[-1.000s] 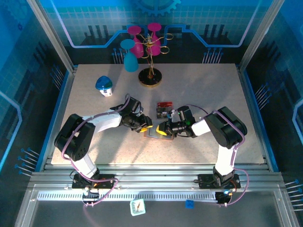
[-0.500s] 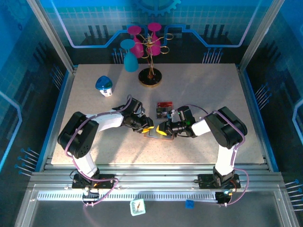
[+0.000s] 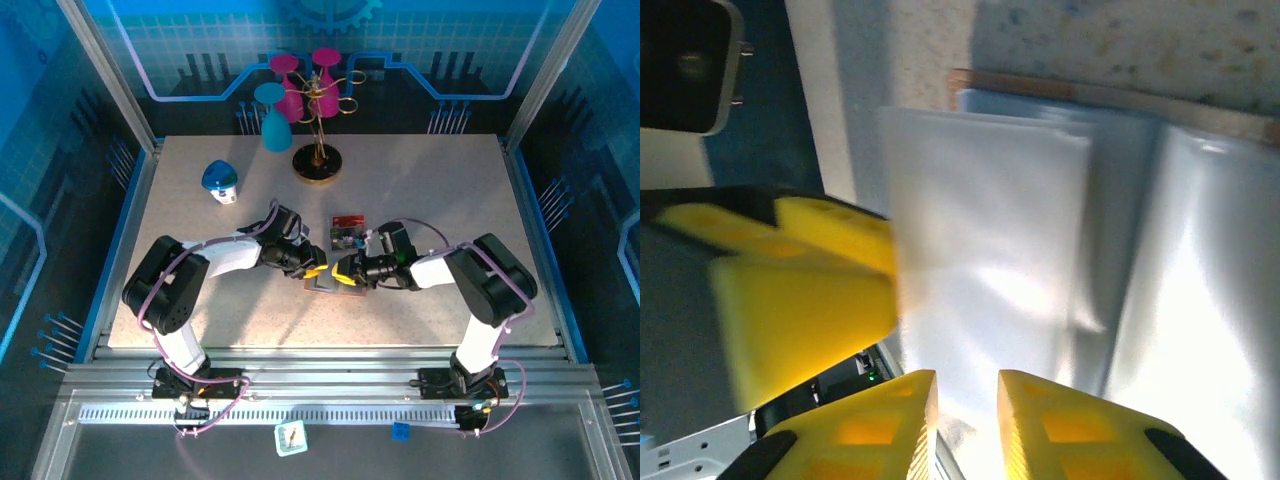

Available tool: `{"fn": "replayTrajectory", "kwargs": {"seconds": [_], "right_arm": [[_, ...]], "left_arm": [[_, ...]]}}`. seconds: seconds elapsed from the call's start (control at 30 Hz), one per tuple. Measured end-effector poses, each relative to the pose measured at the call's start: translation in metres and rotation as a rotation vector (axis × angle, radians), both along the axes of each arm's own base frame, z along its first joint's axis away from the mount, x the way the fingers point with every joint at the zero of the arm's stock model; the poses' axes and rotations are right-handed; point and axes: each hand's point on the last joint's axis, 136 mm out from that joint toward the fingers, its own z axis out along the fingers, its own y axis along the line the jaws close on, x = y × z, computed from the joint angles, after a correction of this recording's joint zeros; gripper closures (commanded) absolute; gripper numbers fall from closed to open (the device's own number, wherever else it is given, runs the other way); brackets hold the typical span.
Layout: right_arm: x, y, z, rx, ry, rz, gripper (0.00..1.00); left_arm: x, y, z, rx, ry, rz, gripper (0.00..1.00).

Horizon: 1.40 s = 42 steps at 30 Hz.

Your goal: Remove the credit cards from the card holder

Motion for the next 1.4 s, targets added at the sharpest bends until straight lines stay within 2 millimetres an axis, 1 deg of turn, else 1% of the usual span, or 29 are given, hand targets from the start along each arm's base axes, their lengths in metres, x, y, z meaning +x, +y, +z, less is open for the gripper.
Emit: {"fn": "replayTrajectory", "kwargs": {"seconds": [0.1,0.2,0.3,0.4,0.47,0.6,0.73,0.93,1.0,1.13,1.2,1.33,1.4], "right_arm": [[0.002,-0.008,0.02,-0.029,-0.044,-0.009,0.74],[0.008,-0.021,0.039,-0.09,-0.092,-0.026,0.73],[0.015,-0.032,0.057,-0.163,-0.149,-0.037,0.72],[0.017,-0.044,0.065,-0.223,-0.184,-0.042,0.72],[0.015,-0.051,0.061,-0.252,-0.177,-0.04,0.73],[0.01,-0.06,0.044,-0.279,-0.133,-0.038,0.74],[-0.001,-0.059,0.025,-0.253,-0.081,-0.024,0.75],[-0.005,-0.052,0.004,-0.199,-0.018,-0.025,0.75],[-0.005,-0.053,0.003,-0.207,-0.015,-0.029,0.75],[-0.004,-0.064,0.001,-0.29,-0.01,-0.034,0.69],[-0.003,-0.072,0.004,-0.344,-0.019,-0.041,0.66],[0.001,-0.096,0.01,-0.468,-0.038,-0.061,0.59],[0.0,-0.107,0.009,-0.527,-0.037,-0.06,0.55]], "left_arm": [[-0.001,-0.001,0.0,0.0,0.0,-0.003,0.7],[-0.001,-0.005,0.002,-0.007,-0.002,-0.013,0.69],[0.002,-0.014,0.008,-0.022,-0.014,-0.032,0.68],[0.006,-0.026,0.016,-0.039,-0.031,-0.056,0.67],[0.006,-0.034,0.017,-0.044,-0.037,-0.07,0.67],[0.004,-0.041,0.015,-0.045,-0.034,-0.087,0.67],[0.004,-0.042,0.013,-0.042,-0.031,-0.089,0.67],[0.003,-0.041,0.012,-0.037,-0.028,-0.087,0.67],[0.003,-0.041,0.012,-0.036,-0.026,-0.087,0.67],[0.002,-0.04,0.012,-0.034,-0.024,-0.087,0.67],[0.002,-0.04,0.012,-0.034,-0.024,-0.087,0.67],[0.003,-0.041,0.013,-0.035,-0.026,-0.088,0.67],[0.004,-0.041,0.014,-0.035,-0.027,-0.088,0.67]]}}
